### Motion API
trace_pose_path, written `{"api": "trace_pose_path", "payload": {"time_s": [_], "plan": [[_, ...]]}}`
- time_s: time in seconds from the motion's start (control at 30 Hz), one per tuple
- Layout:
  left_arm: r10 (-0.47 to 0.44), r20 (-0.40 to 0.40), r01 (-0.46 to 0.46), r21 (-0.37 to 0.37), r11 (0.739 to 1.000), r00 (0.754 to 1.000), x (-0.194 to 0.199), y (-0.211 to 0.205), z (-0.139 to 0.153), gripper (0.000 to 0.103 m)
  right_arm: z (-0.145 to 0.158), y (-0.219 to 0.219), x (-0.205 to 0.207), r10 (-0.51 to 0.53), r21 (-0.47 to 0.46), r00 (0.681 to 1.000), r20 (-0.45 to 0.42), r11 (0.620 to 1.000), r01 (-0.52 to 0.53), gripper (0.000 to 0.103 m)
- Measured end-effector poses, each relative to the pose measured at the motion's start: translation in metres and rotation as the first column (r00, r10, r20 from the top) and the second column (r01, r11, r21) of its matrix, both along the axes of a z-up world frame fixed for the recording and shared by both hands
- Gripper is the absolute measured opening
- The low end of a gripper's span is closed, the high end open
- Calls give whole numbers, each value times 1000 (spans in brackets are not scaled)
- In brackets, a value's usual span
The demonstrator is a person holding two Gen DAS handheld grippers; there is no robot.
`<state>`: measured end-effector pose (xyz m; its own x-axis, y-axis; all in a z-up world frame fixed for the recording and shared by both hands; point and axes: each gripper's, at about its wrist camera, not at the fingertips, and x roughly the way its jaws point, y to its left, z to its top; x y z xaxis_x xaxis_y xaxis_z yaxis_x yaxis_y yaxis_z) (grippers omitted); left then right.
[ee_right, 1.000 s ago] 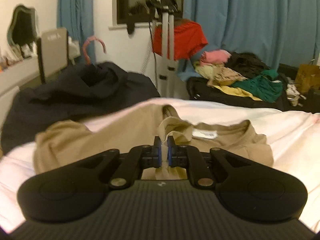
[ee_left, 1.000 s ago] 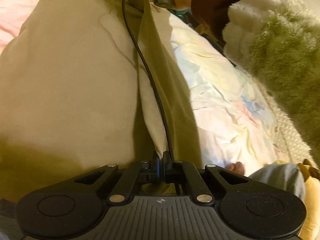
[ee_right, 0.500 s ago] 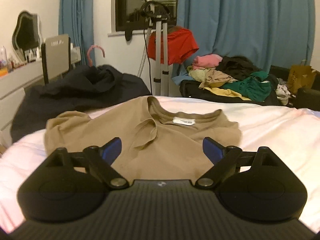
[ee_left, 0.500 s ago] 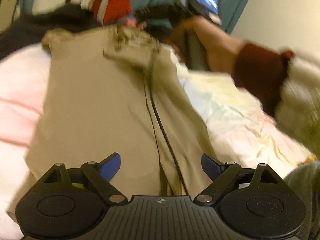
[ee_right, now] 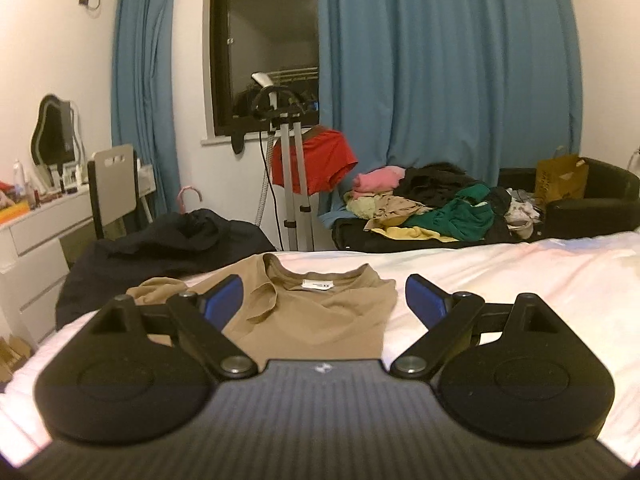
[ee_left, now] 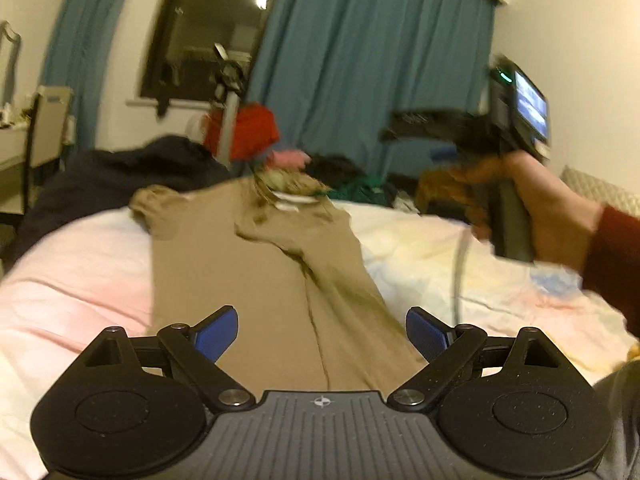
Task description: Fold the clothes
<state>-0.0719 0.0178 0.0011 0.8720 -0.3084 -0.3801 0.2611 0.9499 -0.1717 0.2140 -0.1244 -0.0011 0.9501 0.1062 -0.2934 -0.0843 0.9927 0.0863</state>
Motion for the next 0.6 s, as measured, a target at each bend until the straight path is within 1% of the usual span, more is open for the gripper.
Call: {"api": "trace_pose_path", "payload": {"time_s": [0.17,0.23,0.3,0.37,0.43,0.53,0.6], "plan": [[86,-1,-86,29,996,996,-5,-1,25,93,6,-2,-48,20,87,1000,11,996,-20,89],[122,2,-122,39,992,993,-5,-2,40,93,14,0,-68,40,143,999,22,989,-43,90],[157,7,-157,70,985,988,-2,-1,57,93,24,3,-86,64,195,997,39,978,-70,89],[177,10,-177,85,981,984,2,0,75,93,33,6,-100,70,206,996,58,975,-81,89],[178,13,-178,74,981,984,8,2,93,94,41,10,-112,74,207,994,79,974,-88,89],[186,48,-190,97,977,981,15,-1,108,97,43,13,-122,60,198,993,101,977,-80,89],[184,70,-191,115,975,980,21,-4,111,97,38,13,-124,61,196,993,105,977,-80,90]]}}
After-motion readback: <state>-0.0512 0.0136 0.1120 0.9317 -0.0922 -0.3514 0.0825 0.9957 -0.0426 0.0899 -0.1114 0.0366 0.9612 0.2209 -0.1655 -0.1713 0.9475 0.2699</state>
